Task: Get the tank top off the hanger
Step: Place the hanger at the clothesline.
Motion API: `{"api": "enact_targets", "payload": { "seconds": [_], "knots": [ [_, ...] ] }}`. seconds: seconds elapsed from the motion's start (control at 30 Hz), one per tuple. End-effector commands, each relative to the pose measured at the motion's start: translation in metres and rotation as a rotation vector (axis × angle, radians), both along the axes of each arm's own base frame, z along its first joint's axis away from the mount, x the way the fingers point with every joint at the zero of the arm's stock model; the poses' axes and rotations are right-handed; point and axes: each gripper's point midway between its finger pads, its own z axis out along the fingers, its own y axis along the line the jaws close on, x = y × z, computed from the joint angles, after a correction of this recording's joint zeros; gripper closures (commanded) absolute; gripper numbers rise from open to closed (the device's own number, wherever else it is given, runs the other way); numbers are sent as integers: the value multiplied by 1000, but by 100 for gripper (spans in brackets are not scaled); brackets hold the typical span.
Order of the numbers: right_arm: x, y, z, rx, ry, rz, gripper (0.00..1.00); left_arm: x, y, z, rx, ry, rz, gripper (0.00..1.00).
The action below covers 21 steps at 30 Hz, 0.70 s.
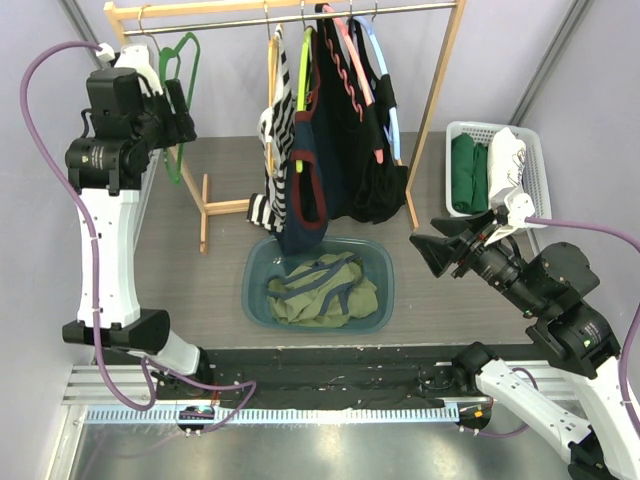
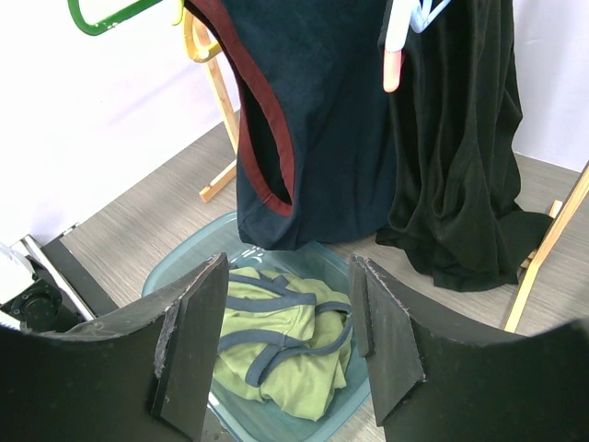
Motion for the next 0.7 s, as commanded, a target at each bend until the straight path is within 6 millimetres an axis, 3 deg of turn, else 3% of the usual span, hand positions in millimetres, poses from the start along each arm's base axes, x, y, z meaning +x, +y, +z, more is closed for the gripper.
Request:
{"api": "enact_targets", "payload": {
  "seconds": [0.0, 0.03, 0.23, 0.47, 0.57, 0.67],
  "knots": [
    [1, 0, 7, 26, -17, -5, 37, -26, 0, 20, 36, -61, -35, 20],
    [2, 1, 6, 23, -13, -5, 37, -32, 0, 23, 44, -72, -42, 14],
    [4, 3, 10, 29, -14, 1, 36, -59, 12, 55, 129, -180, -28, 0],
    [10, 4, 14, 42, -1, -18, 36, -92, 33, 115, 275, -383, 33, 0],
    [12, 6, 13, 56, 5, -14, 36, -98, 29, 129, 287, -433, 8, 0],
    [13, 9, 13, 67, 10, -7, 36, -95, 25, 125, 264, -428, -10, 0]
  ]
}}
